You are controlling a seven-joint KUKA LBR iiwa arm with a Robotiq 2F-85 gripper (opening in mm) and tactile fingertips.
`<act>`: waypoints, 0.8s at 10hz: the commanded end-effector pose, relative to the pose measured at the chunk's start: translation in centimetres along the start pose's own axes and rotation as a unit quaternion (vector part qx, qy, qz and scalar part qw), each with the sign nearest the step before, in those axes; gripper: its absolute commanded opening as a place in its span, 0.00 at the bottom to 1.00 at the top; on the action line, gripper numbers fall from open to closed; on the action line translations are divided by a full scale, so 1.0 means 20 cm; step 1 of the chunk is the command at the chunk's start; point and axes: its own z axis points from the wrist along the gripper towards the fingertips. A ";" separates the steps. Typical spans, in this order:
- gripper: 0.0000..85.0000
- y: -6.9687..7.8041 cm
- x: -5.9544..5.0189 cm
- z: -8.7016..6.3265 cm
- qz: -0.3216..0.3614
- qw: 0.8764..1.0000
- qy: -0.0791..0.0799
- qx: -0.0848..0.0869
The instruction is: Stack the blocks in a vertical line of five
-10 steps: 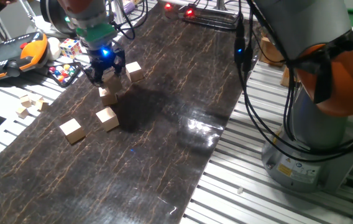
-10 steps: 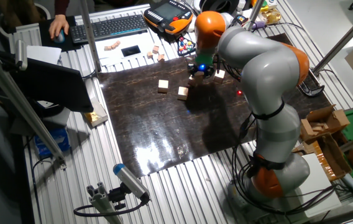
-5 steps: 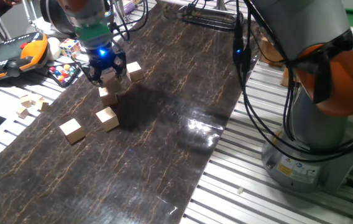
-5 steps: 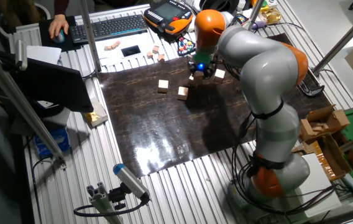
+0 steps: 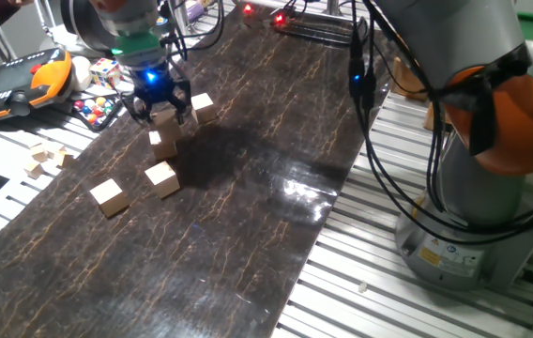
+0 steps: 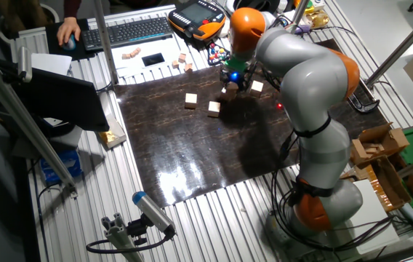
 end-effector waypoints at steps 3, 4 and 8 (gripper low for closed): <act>0.01 0.01 -0.01 0.01 0.000 1.000 -0.019 -0.010; 0.01 0.02 -0.01 0.01 0.000 1.000 -0.020 -0.008; 0.01 0.05 -0.03 0.01 0.001 1.000 -0.016 -0.009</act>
